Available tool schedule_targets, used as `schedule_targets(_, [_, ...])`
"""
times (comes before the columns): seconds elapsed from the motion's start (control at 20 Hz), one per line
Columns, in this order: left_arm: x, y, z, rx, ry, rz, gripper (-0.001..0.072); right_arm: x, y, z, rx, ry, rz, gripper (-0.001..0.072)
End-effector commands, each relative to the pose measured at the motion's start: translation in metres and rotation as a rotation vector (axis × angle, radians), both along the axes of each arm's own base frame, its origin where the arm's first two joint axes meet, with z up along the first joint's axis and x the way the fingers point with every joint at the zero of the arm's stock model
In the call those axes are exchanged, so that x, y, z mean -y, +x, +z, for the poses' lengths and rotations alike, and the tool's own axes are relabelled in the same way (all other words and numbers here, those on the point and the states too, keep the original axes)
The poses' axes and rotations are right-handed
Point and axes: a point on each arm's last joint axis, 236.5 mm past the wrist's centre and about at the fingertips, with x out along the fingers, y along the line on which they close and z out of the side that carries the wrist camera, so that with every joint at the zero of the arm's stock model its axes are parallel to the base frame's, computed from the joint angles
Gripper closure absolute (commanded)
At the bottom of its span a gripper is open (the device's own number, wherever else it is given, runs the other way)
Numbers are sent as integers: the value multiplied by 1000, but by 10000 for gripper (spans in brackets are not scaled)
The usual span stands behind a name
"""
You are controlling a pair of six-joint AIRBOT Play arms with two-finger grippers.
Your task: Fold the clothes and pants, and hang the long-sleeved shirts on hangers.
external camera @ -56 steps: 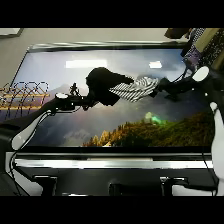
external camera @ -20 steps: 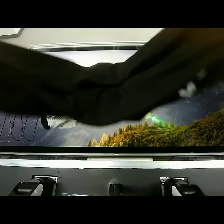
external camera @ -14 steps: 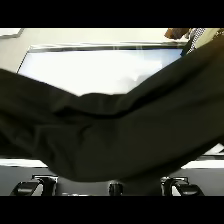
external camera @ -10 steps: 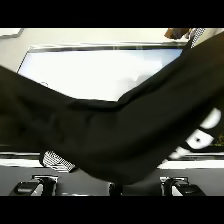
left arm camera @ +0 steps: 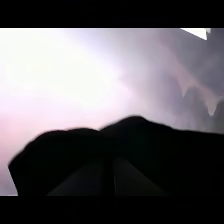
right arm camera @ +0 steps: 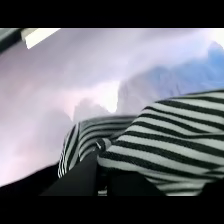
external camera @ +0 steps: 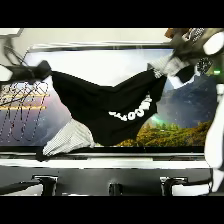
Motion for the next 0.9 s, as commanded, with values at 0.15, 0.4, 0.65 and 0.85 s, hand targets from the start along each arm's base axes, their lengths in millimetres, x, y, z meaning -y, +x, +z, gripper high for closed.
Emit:
schedule_targets(0.15, [15, 6, -59, -167, -114, -9, 4, 18, -16, -93, -278, -71, 89, 320])
schedule_targets(0.4, [-20, -69, -34, -256, -103, 5, -7, 130, -81, -113, -484, -65, 46, 109])
schedule_targets(0.65, [51, -182, -92, -342, -316, -5, -7, 90, -135, -192, -636, 323, 188, 113])
schedule_targets(0.85, [107, -244, -132, -445, -364, -62, -7, 40, -125, -240, -555, 423, 212, 114])
